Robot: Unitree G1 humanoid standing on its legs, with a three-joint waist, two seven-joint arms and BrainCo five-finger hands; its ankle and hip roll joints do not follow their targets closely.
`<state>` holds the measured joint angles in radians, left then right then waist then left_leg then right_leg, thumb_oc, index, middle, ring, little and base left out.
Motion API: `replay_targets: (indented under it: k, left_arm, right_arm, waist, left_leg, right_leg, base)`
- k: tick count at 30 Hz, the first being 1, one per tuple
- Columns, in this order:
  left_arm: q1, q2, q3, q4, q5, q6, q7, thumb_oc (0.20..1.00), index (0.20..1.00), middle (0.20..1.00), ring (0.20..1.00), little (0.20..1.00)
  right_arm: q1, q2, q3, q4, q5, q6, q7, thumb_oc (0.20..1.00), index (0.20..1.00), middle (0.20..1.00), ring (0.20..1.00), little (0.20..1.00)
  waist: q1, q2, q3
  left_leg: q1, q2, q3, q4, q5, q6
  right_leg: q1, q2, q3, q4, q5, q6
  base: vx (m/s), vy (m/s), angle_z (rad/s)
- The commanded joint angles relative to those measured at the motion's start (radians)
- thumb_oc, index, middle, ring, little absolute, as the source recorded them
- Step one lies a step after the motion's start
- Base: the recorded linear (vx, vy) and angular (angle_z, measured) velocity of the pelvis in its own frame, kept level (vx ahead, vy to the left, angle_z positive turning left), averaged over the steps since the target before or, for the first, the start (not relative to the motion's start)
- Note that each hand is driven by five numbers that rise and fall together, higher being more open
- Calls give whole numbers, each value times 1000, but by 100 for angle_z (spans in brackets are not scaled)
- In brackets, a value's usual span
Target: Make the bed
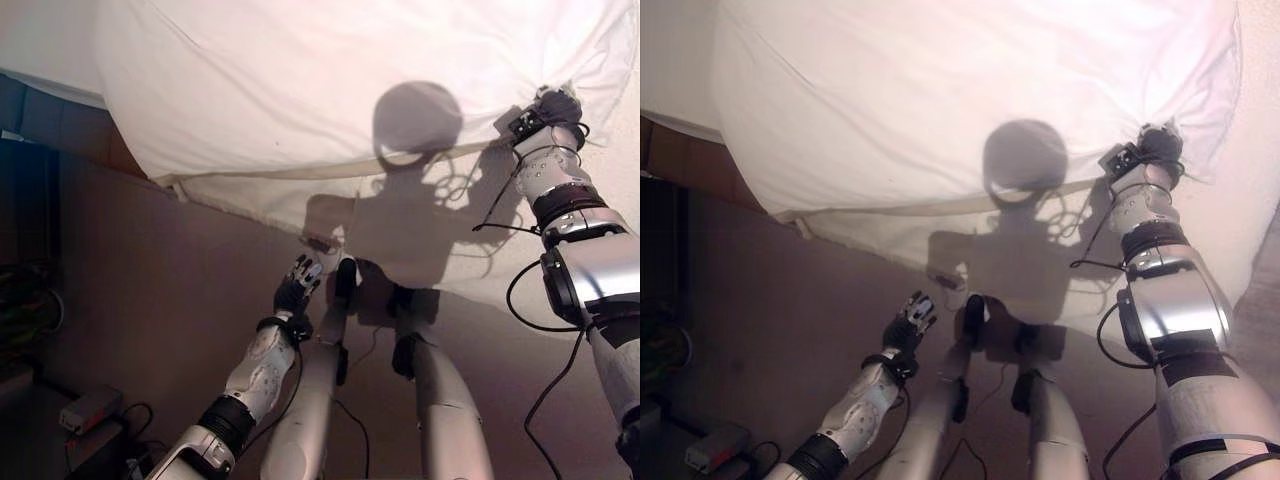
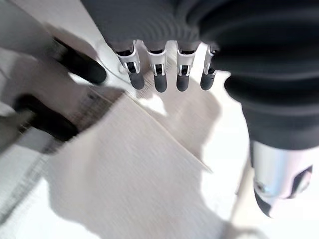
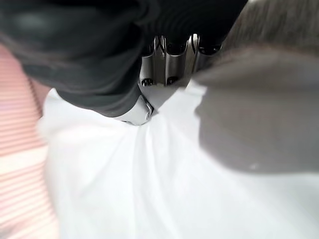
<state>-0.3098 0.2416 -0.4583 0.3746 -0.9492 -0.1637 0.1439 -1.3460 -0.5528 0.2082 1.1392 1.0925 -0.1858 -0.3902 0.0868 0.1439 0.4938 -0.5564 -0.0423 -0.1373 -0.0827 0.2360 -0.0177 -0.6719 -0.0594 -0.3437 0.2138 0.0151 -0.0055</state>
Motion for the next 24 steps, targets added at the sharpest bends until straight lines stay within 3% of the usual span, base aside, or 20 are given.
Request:
replay_targets:
  k: [1, 7, 10, 17, 24]
  left_arm:
    - [9, 42, -46, -116, -73, -41, -26, 1000, 1000, 1000, 1000, 1000]
    - [-110, 43, -114, -195, -121, -54, 12, 1000, 1000, 1000, 1000, 1000]
    - [-180, -7, -126, -126, -176, -45, 16, 1000, 1000, 1000, 1000, 1000]
    - [-269, -115, -136, -7, -326, -46, 36, 1000, 1000, 1000, 1000, 1000]
    - [-405, -207, -75, 92, -443, -74, 69, 1000, 1000, 1000, 1000, 1000]
  right_arm:
    - [-2, 37, 46, -177, 18, -103, -8, 200, 200, 200, 200, 200]
    - [121, 118, 79, -503, -30, -163, -25, 200, 200, 200, 200, 200]
    - [161, 137, 78, -571, -25, -174, -14, 200, 200, 200, 200, 200]
    - [238, 157, 93, -681, -21, -181, -11, 200, 200, 200, 200, 200]
    - [305, 178, 108, -726, -27, -181, -7, 200, 200, 200, 200, 200]
  waist:
    - [-9, -55, 26]
    - [-66, -105, 26]
    - [-81, -128, 22]
    - [-106, -150, 3]
    - [-130, -174, -19]
  left_leg:
    - [56, -44, 62, 84, -118, -19]
    - [104, -47, 121, 80, -128, -8]
    - [131, -44, 155, 61, -127, -2]
    - [166, -45, 182, 29, -119, -4]
    - [178, -37, 198, 4, -111, -16]
  right_leg:
    - [63, -55, 113, -29, 64, 96]
    - [92, -51, 160, -49, 100, 111]
    - [97, -48, 179, -56, 115, 121]
    - [128, -42, 192, -99, 126, 123]
    - [147, -30, 197, -144, 146, 127]
  base:
    - [-36, 76, 8]
    - [-49, 99, -7]
    - [-33, 73, -32]
    - [-4, 21, -22]
    - [3, -9, -3]
